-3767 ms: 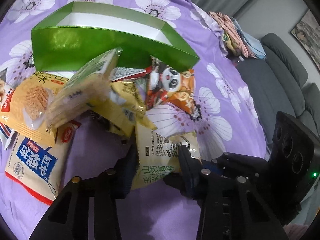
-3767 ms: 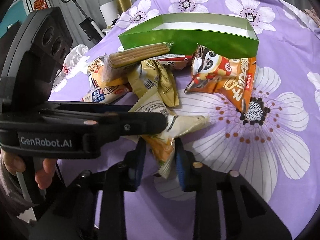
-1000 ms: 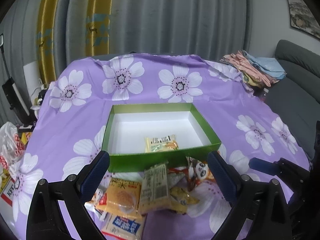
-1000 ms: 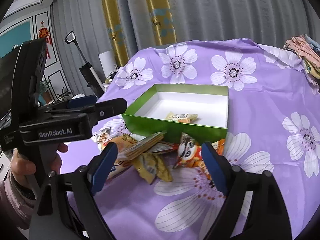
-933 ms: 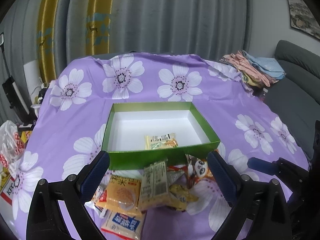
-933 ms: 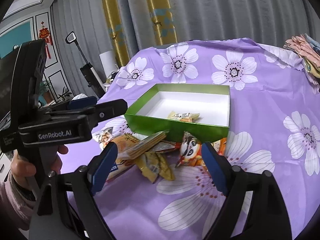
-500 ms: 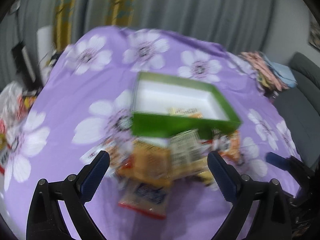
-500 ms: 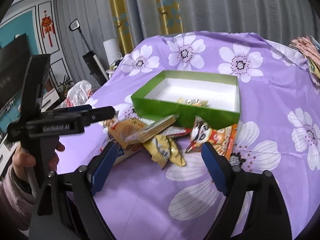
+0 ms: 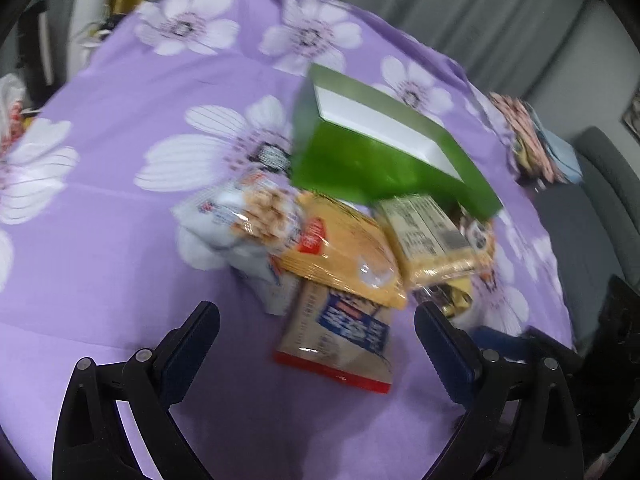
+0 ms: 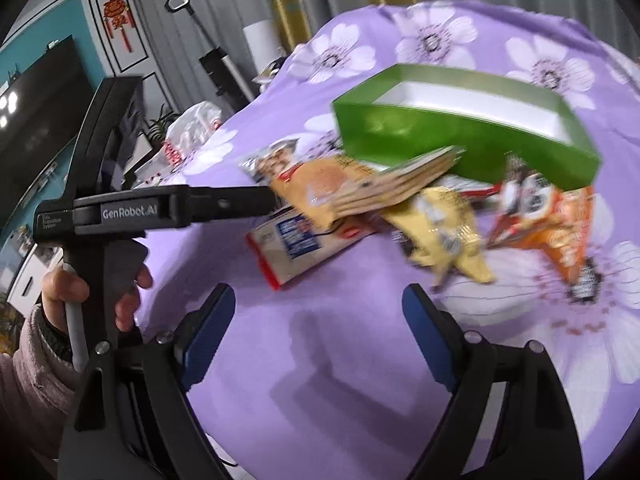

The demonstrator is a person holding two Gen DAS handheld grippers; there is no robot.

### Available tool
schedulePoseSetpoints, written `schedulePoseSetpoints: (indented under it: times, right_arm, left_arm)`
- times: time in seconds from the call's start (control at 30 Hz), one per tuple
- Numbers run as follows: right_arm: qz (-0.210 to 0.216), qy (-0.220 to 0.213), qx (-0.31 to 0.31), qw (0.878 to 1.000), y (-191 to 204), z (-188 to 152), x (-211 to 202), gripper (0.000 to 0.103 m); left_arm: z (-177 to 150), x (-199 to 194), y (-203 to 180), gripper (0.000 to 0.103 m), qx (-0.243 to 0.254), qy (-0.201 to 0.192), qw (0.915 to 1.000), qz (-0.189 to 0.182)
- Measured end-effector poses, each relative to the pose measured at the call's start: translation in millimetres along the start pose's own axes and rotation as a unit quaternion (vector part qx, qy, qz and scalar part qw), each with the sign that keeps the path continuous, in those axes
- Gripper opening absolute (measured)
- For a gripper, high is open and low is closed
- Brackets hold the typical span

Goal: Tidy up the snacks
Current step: 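Move the left tool back to the pile and grasp the white-and-blue bag, then lift the white-and-blue bag into the green box and open the left gripper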

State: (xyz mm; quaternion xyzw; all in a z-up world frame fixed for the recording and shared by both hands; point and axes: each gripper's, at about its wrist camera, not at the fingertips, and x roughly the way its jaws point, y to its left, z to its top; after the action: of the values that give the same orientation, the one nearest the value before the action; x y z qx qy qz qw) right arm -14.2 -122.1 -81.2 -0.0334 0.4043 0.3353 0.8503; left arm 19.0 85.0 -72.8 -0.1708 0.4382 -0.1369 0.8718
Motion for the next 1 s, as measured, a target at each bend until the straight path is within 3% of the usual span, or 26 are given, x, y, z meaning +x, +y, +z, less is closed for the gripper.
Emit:
schedulePoseSetpoints:
  times: [0.27,0.33,0.47,0.53,0.6,0.8,1.0]
  right_arm:
    - [0.011,0.013,0.002,1.0,9,10,35,0.082]
    - [0.004,0.02,0.006,1.0,9,14,44,0.081]
    - [0.005,0.023,0.005,1.0,7,21,54,0.081]
    - [0.007,0.025,0.009,1.0,6,24,59,0.081]
    - [0.01,0.024,0.011,1.0,5,26,61,0.08]
    - [0.007,0.02,0.016,1.0,5,23,59,0.066]
    - [0.004,0.0,0.02,1.0,8,13,48,0.054]
  left_arm:
    - [1,12,4,0.096,0.003,0.006,1.0,-0.003]
    - [1,16,2,0.085,0.01,0.013,0.9998,-0.008]
    - [0,22,-4,0.078,0.023,0.025,0.9993,-0.016]
    - [2,25,-4,0.065,0.018,0.034,0.9988,-0.032]
    - [3,26,-1,0.06,0.013,0.037,0.9988,-0.03]
    - [-1,26,-1,0.05,0.009,0.044,0.9985,-0.032]
    - [-8,18,-4,0.05,-0.007,0.051,0.9981,-0.035]
